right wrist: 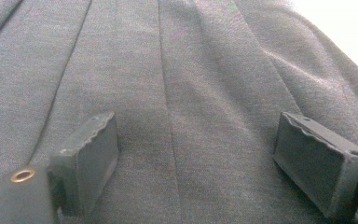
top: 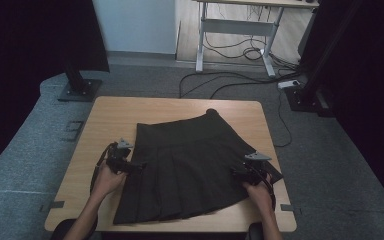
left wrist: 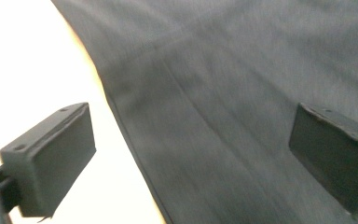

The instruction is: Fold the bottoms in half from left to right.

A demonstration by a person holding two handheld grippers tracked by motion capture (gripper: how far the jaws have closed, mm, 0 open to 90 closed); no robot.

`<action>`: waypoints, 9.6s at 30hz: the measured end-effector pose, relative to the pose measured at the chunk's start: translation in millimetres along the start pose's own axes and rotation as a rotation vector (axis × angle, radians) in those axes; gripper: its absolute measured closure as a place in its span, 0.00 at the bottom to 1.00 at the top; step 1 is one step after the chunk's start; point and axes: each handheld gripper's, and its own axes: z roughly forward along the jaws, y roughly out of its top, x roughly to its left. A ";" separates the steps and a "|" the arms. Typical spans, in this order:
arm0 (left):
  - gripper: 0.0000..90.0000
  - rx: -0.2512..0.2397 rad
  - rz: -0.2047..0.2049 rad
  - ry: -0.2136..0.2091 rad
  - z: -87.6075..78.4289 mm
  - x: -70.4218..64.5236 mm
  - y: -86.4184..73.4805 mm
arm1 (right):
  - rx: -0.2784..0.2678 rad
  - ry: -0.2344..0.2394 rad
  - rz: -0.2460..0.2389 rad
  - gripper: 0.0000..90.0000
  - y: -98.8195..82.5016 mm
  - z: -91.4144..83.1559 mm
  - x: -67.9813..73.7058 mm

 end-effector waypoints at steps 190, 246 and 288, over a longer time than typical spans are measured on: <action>0.92 -0.041 -0.158 0.061 22.1 101.6 -30.0 | 0.136 0.730 -0.770 0.83 47.2 24.8 381.5; 0.94 -0.230 0.087 -0.118 39.7 -43.3 196.1 | -0.150 0.407 -0.458 0.86 69.0 -120.6 140.3; 0.90 -0.079 0.067 -0.154 180.0 -71.4 171.6 | 0.078 0.322 -0.308 0.84 8.3 -49.1 81.4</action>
